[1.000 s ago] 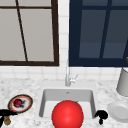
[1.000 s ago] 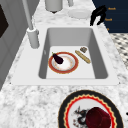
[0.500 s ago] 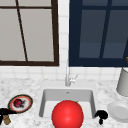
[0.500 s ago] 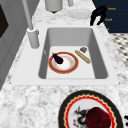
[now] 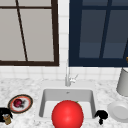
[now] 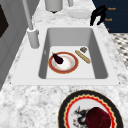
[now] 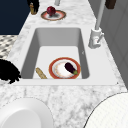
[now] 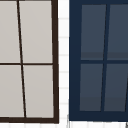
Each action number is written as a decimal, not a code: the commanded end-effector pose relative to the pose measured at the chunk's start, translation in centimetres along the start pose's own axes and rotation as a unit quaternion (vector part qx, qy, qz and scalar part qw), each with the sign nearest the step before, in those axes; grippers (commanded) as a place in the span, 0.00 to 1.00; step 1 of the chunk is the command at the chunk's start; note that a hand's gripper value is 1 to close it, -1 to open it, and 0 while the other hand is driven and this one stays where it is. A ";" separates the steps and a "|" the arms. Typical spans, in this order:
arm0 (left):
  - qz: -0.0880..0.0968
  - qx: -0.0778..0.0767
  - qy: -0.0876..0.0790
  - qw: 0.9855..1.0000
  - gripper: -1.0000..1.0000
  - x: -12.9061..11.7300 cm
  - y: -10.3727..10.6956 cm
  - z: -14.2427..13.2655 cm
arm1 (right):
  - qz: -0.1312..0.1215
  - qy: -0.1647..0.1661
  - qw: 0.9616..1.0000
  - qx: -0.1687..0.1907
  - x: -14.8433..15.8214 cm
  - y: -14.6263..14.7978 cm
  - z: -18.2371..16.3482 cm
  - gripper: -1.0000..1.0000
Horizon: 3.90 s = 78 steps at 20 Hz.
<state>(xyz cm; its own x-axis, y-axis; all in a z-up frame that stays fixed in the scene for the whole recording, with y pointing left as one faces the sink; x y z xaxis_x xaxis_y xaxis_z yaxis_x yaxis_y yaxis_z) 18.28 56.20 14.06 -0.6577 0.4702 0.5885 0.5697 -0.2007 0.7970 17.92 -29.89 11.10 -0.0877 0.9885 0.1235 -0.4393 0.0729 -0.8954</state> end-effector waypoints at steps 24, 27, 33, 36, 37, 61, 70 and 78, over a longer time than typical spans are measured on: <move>-0.012 0.039 0.031 0.999 1.00 4.8 8.6 -4.1 | 0.000 0.000 1.000 0.000 0.0 0.0 0.0 0.50; -0.015 0.043 0.028 0.999 1.00 5.7 9.3 -5.1 | 0.000 0.000 1.000 0.000 0.0 0.0 0.0 0.50; -0.009 0.037 0.026 0.999 1.00 6.0 11.0 -7.5 | 0.000 0.000 1.000 0.000 0.0 0.0 0.0 0.50; -0.009 0.035 0.037 0.999 1.00 5.9 12.0 -8.3 | 0.000 0.000 1.000 0.000 0.0 0.0 0.0 0.50; -0.004 0.040 0.038 0.998 1.00 5.5 12.0 -8.3 | 0.000 0.000 1.000 0.000 0.0 0.0 0.0 0.50; 0.013 0.023 0.024 0.999 1.00 -4.9 18.7 -15.9 | 0.000 0.000 1.000 0.000 0.0 0.0 0.0 0.50; 0.020 0.022 0.028 0.999 1.00 -8.3 21.0 -19.6 | 0.000 0.000 1.000 0.000 0.0 0.0 0.0 0.50; 0.016 0.021 0.033 0.999 1.00 -10.8 23.4 -22.7 | 0.000 0.000 1.000 0.000 0.0 0.0 0.0 0.50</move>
<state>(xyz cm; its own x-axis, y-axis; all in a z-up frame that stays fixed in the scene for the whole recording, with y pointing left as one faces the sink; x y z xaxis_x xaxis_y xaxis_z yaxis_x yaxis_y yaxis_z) 26.99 28.44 28.99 -0.6738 0.4216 0.6068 0.5950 -0.1774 0.7839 17.92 -29.89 11.10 -0.0877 0.9885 0.1235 -0.4393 0.0729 -0.8954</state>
